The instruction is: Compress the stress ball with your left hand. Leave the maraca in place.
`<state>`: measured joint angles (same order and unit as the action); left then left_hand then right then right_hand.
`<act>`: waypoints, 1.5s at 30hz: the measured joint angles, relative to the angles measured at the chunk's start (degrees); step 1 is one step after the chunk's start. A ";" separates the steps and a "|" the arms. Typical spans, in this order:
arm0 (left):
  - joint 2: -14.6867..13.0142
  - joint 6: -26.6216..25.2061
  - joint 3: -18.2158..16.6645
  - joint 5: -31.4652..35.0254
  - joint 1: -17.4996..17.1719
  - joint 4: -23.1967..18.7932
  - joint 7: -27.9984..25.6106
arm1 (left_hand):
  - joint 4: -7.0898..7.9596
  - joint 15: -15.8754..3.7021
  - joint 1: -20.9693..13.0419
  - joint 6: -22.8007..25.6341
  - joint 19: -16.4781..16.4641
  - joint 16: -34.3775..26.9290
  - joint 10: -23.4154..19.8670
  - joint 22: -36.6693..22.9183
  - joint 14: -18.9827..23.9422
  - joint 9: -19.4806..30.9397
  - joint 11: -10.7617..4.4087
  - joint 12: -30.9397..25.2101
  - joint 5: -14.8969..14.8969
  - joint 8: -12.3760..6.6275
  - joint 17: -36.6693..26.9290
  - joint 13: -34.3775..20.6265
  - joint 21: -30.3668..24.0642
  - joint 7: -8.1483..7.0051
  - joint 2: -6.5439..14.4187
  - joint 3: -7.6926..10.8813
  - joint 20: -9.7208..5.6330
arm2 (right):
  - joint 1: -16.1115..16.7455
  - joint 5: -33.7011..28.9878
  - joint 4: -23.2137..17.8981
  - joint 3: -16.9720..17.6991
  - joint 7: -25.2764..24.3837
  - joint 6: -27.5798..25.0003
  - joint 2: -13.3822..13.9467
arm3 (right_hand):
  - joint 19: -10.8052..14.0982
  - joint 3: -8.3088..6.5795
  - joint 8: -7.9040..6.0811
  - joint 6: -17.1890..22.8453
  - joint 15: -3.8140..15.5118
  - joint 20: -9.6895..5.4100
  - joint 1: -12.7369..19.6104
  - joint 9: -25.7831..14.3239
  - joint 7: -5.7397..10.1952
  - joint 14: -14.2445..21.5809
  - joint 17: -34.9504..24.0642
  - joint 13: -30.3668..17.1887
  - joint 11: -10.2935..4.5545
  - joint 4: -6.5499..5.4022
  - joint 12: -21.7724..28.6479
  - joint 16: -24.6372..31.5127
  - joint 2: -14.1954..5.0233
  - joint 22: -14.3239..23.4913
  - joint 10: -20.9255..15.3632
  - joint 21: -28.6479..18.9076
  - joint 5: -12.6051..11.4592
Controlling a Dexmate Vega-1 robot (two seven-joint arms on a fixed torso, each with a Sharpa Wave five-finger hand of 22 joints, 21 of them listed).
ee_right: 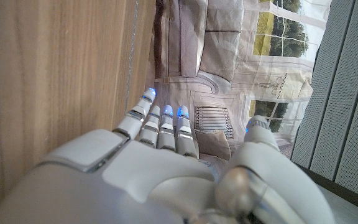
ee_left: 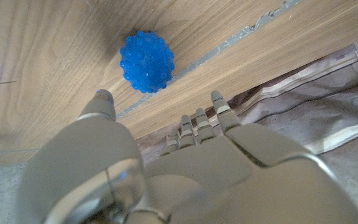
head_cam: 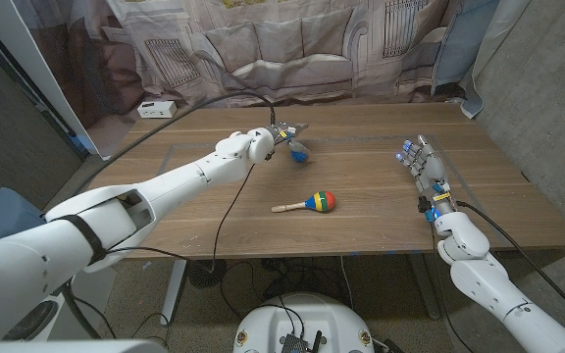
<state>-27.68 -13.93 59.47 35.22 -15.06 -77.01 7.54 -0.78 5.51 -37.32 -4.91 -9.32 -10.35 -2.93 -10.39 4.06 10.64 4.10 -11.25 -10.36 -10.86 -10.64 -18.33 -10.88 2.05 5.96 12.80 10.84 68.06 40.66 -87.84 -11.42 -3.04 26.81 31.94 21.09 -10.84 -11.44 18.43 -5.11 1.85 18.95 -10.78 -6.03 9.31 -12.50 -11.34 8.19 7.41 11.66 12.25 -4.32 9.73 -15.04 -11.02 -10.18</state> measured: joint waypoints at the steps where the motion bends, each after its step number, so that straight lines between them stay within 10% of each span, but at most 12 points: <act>1: -0.09 -0.09 -0.11 0.00 -0.11 -0.22 -0.05 | 0.00 -0.09 0.00 0.24 -0.04 0.00 0.00 0.00 -0.08 0.00 0.00 0.00 0.00 0.00 0.00 0.11 0.00 0.20 0.00 0.00 -0.04 | -0.03 -0.01 0.03 -0.02 0.01 0.02 -0.02 | 0.00 0.00 0.00 0.00 0.00 0.00 0.00 0.00 0.00 0.00 0.00 0.00 0.00 0.00 0.00 0.00 0.00 0.00 0.00 0.00 0.00; 45: -9.63 -8.97 -16.35 -7.07 -16.58 -25.26 -7.17 | 0.94 -1.53 4.07 11.27 -0.15 -0.89 -5.78 -0.01 4.04 -0.26 -0.42 -1.95 0.21 -2.21 0.25 2.91 -0.43 3.07 0.00 -0.94 -3.43 | -0.51 1.82 -0.62 0.16 4.10 0.13 1.92 | 0.00 0.24 0.00 -0.01 0.00 0.00 0.00 0.00 0.00 0.00 -0.01 0.02 -0.41 0.25 0.00 0.00 0.00 0.00 -0.41 0.00 0.00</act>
<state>-37.31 -22.90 43.11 28.15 -31.65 -102.27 0.37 0.16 3.99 -33.25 6.36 -9.47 -11.24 -8.71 -10.40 8.10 10.38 3.68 -13.20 -10.15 -13.08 -10.39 -15.42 -11.31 5.11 5.96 11.86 7.42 67.55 42.48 -88.46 -11.27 1.06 26.95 33.86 21.08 -10.61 -11.44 18.42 -5.11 1.85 18.95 -10.78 -6.04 9.31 -12.52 -11.32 7.77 7.66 11.66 12.25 -4.32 9.73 -15.46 -11.02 -10.18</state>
